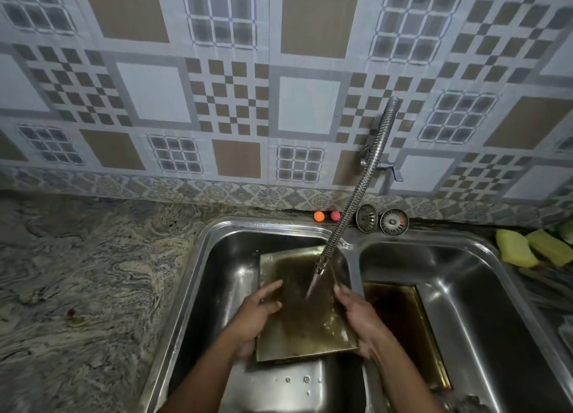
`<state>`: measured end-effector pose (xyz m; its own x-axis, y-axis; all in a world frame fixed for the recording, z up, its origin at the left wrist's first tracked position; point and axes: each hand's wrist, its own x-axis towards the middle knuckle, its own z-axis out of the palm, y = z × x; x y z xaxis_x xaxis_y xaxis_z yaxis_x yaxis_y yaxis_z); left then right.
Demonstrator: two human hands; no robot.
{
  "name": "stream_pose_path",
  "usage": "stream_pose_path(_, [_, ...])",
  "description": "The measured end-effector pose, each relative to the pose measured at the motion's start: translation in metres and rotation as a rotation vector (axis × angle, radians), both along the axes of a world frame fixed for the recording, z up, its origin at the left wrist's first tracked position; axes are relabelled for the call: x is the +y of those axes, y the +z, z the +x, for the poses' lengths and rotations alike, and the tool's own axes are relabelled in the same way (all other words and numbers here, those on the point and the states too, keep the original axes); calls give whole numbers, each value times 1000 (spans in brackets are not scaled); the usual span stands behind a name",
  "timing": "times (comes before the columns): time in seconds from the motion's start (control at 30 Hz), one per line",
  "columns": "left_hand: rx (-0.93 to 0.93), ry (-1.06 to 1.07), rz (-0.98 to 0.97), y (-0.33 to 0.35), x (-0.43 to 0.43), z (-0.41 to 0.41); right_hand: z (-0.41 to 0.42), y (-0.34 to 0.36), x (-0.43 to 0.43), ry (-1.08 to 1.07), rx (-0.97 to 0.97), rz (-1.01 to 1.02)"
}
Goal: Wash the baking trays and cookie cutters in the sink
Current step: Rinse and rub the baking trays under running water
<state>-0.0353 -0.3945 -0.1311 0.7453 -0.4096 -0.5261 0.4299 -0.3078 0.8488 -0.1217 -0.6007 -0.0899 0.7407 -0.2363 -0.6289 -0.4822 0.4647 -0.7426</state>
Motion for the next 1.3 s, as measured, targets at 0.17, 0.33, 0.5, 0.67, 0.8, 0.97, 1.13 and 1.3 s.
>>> stream_pose_path(0.17, [79, 133, -44, -1, -3, -3, 8, -29, 4, 582, -81, -1261])
stream_pose_path(0.33, [21, 108, -105, 1, -10, -12, 33, -29, 27, 654, -20, -1205])
stream_pose_path(0.5, [-70, 129, -195, 10, -26, -21, 62, -27, 52, 712, -17, -1325])
stream_pose_path(0.67, [-140, 299, -166, 16, -16, -3, 33, -25, 52, 1046, -432, -1281])
stream_pose_path(0.8, [-97, 285, -210, 14, -28, -13, 41, -26, 26, 718, 57, -1344])
stream_pose_path(0.97, [-40, 259, -226, 14, -47, -14, 30, -16, 49, 998, -329, -1235])
stream_pose_path(1.13, [-90, 288, -170, 20, -46, -15, 16, 3, -4, 600, -168, -1531])
stream_pose_path(1.3, [-161, 134, -170, 42, -68, -19, -4, -1, -46, 370, 10, -1107])
